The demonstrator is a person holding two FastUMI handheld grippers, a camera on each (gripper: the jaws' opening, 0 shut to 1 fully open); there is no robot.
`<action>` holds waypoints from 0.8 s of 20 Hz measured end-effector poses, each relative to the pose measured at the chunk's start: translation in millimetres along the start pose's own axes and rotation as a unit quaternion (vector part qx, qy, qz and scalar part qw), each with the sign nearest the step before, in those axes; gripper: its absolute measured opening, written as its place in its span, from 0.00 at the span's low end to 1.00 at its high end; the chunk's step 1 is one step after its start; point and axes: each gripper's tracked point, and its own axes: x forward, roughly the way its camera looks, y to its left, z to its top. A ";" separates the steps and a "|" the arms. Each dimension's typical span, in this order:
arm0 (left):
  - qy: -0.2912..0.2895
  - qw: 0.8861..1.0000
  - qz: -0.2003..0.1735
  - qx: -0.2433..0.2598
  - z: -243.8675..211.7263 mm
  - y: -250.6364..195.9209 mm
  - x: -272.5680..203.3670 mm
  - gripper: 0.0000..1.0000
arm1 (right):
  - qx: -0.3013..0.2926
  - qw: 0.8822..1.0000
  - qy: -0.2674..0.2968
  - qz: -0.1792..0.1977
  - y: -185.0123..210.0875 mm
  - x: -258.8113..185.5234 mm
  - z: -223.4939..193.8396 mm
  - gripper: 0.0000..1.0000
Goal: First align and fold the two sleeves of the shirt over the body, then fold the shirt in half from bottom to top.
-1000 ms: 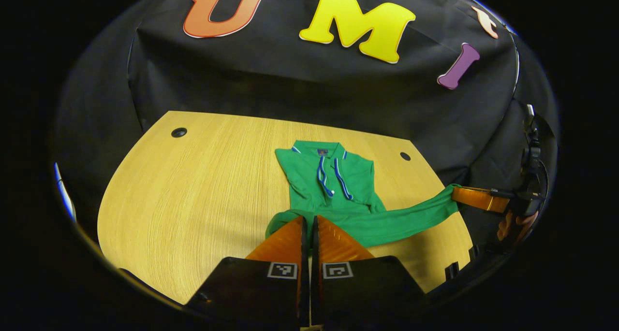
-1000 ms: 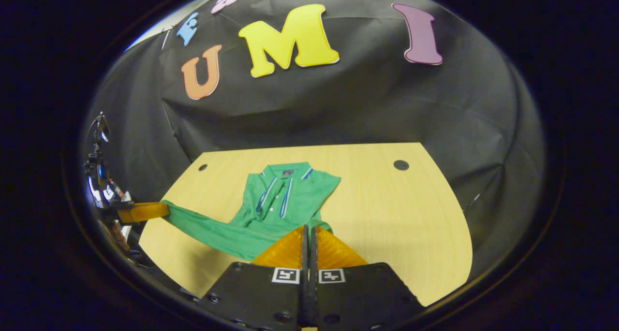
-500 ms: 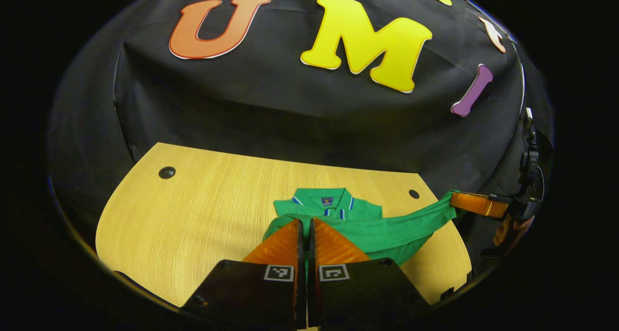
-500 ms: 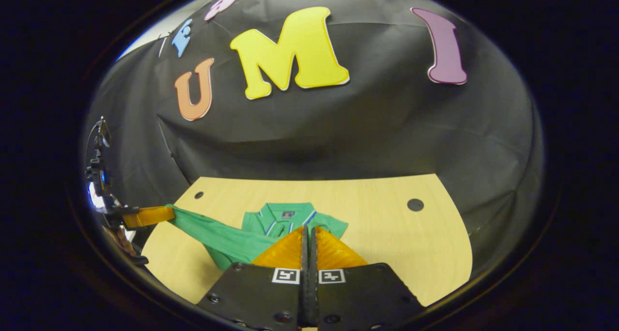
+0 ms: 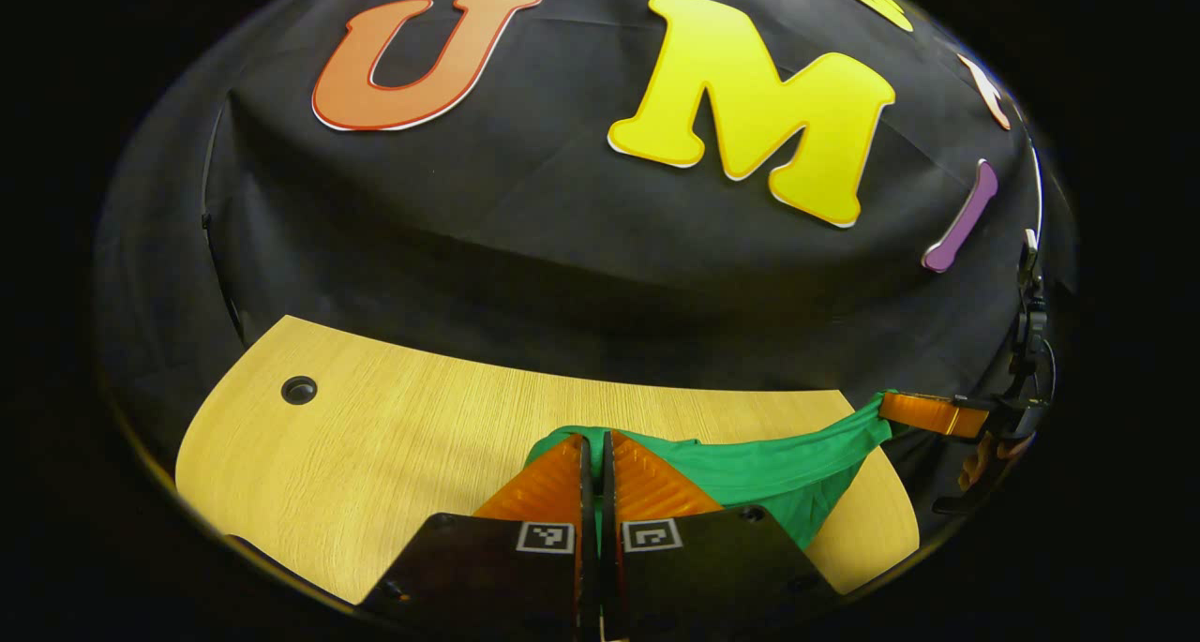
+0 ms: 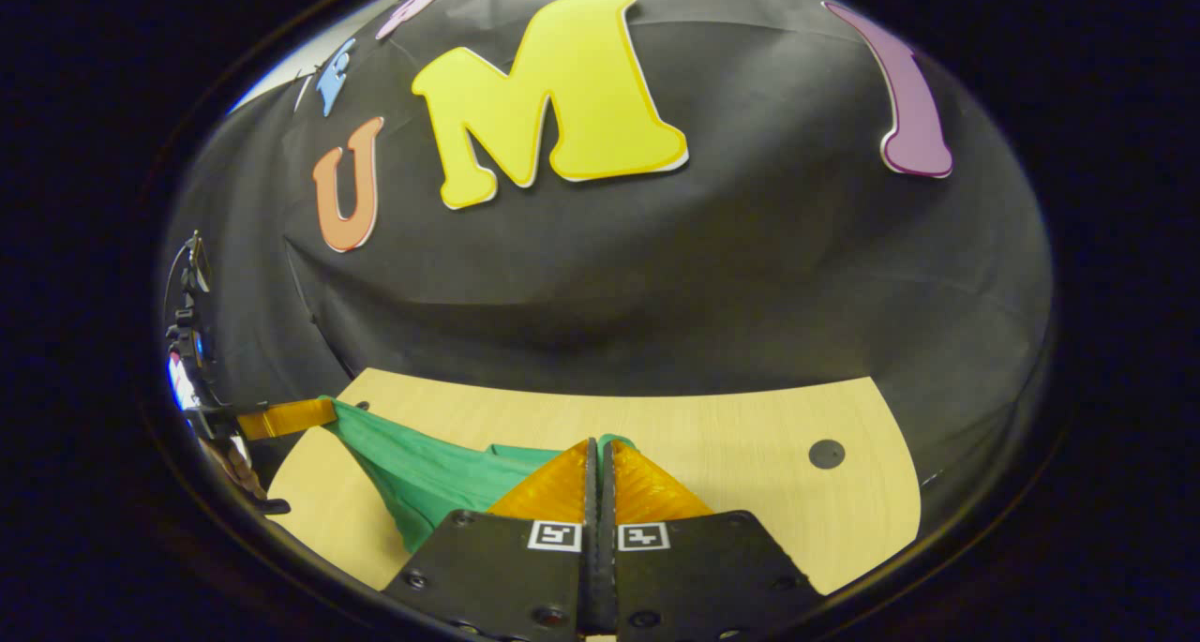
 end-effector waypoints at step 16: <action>-0.007 0.994 0.093 0.053 -10.6 32.3 52.0 1.00 | -0.024 0.998 -0.009 -0.053 -26.9 61.9 -16.0 1.00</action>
